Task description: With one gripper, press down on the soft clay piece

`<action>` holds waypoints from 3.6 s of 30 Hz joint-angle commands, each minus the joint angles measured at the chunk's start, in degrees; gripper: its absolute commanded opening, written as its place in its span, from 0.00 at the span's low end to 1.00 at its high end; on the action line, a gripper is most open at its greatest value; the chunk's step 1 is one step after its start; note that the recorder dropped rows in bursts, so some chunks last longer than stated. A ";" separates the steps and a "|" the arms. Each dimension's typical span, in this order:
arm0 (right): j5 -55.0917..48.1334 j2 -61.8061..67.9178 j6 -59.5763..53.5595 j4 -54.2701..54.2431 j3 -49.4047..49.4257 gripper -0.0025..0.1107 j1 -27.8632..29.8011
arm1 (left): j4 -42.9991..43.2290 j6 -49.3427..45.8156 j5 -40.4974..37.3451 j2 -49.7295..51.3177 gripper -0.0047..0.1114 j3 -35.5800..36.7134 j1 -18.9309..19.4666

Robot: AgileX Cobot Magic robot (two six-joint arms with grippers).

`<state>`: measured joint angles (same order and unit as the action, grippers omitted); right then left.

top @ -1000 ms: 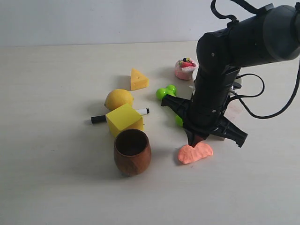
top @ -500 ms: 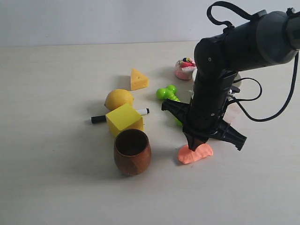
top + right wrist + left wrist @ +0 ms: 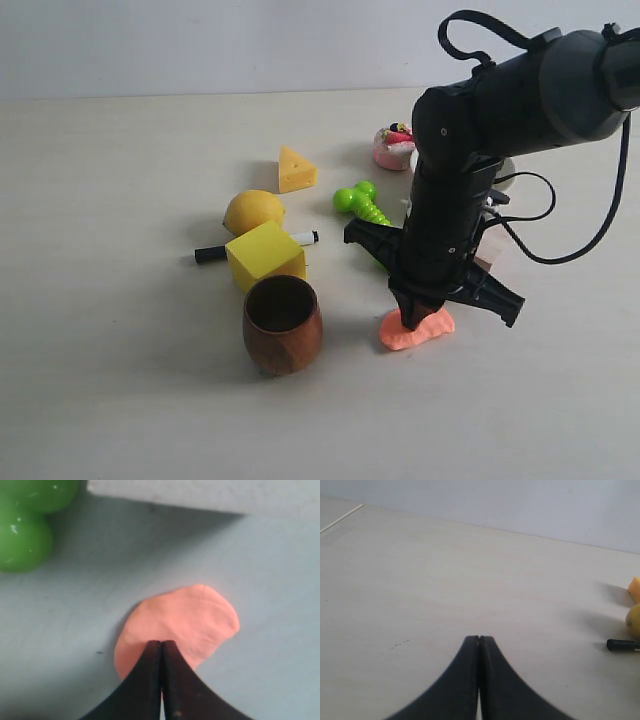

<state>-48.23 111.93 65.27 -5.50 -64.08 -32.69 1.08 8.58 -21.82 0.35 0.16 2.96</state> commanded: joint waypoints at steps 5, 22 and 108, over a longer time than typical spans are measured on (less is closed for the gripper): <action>-0.11 3.54 -4.56 -4.08 -0.26 0.02 0.37 | 0.00 0.17 0.92 -0.35 0.04 -0.16 -0.37; -0.01 4.87 -11.23 -6.04 -0.26 0.02 0.37 | 0.00 0.16 0.92 -0.35 0.04 -0.16 -0.37; 3.60 0.06 -13.23 -6.20 -0.36 0.02 0.37 | 0.00 0.06 0.92 -0.35 0.04 -0.16 -0.37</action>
<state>-44.36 112.69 52.82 -11.87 -64.52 -32.21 1.08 8.47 -21.82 0.35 0.16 2.96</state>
